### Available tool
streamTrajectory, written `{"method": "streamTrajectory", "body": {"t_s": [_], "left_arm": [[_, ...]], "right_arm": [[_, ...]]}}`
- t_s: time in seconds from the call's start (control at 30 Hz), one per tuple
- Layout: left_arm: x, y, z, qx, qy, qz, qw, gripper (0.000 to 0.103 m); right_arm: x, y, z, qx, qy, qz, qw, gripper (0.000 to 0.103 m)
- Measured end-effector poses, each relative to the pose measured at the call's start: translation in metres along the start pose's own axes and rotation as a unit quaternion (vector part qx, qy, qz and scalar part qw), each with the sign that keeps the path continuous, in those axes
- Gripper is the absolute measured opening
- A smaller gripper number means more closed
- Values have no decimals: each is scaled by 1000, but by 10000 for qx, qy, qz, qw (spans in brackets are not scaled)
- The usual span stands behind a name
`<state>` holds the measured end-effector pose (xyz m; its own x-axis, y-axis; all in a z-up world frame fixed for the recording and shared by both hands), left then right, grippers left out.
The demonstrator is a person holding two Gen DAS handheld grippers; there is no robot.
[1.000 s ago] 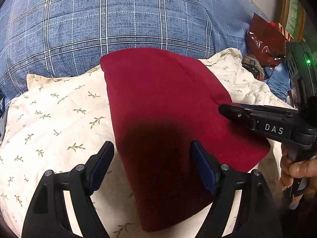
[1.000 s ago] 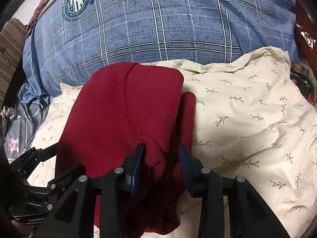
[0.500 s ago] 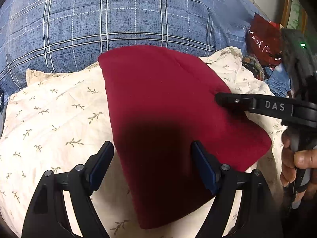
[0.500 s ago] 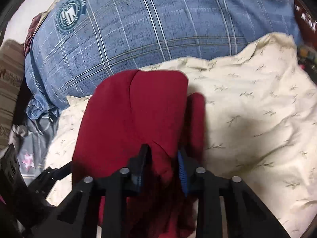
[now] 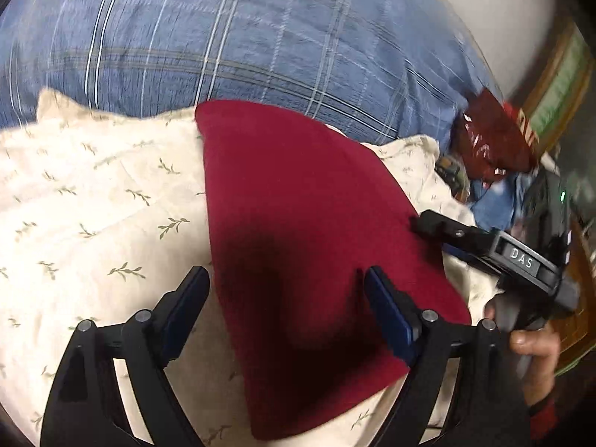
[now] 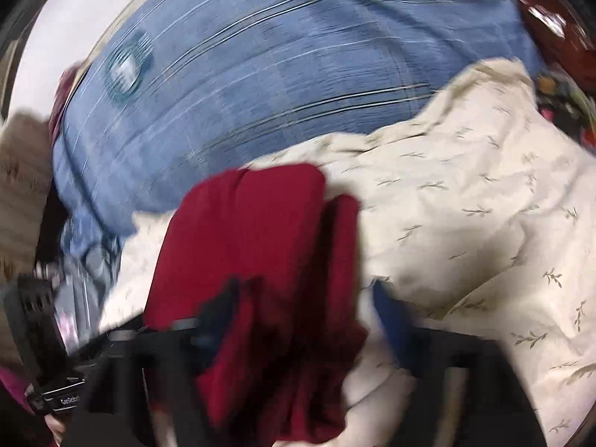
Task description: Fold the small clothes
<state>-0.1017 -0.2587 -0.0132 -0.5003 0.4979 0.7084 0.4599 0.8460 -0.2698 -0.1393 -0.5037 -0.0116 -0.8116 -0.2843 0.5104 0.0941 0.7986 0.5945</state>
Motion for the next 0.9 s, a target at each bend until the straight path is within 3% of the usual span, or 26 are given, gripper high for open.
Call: {"method": "streamTrajectory", "body": {"t_s": [0.2, 0.4, 0.47, 0.53, 0.57, 0.7, 0.9], "left_arm": [[-25, 11, -10, 341, 328, 561, 9973, 86], [-43, 10, -8, 401, 501, 800, 9947, 94], [-47, 9, -10, 420, 495, 862, 9942, 94], [-50, 5, -11, 362, 507, 919, 9938, 94], [-50, 3, -12, 312, 514, 903, 9941, 90], [-36, 1, -14, 184, 435, 852, 9952, 64], [30, 4, -8, 128, 267, 916, 9954, 63]], "right_arm": [[-32, -25, -11, -472, 281, -501, 9972, 83], [-52, -17, -14, -312, 441, -1089, 9926, 84], [-60, -9, -10, -61, 592, -1089, 9923, 84], [-66, 0, -6, 191, 664, -990, 9927, 69], [-66, 4, -6, 282, 646, -925, 9932, 66], [-48, 20, -10, 318, 468, -931, 9940, 45], [-8, 71, 3, 535, 402, -1179, 9908, 43]]}}
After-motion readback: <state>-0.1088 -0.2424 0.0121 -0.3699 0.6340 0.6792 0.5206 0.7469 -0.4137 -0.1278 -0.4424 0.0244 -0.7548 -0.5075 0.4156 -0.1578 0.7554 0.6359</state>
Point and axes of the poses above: each gripper's, at about its wrist camera, not at the fingertips, and x roughly against the way its jaws point, y to its left, z to its underside, the point moved 4 cm from there along -x, roughly the way its jaws point, and after that the axes turned 8 degrees about -z, right-handed, at the moved point
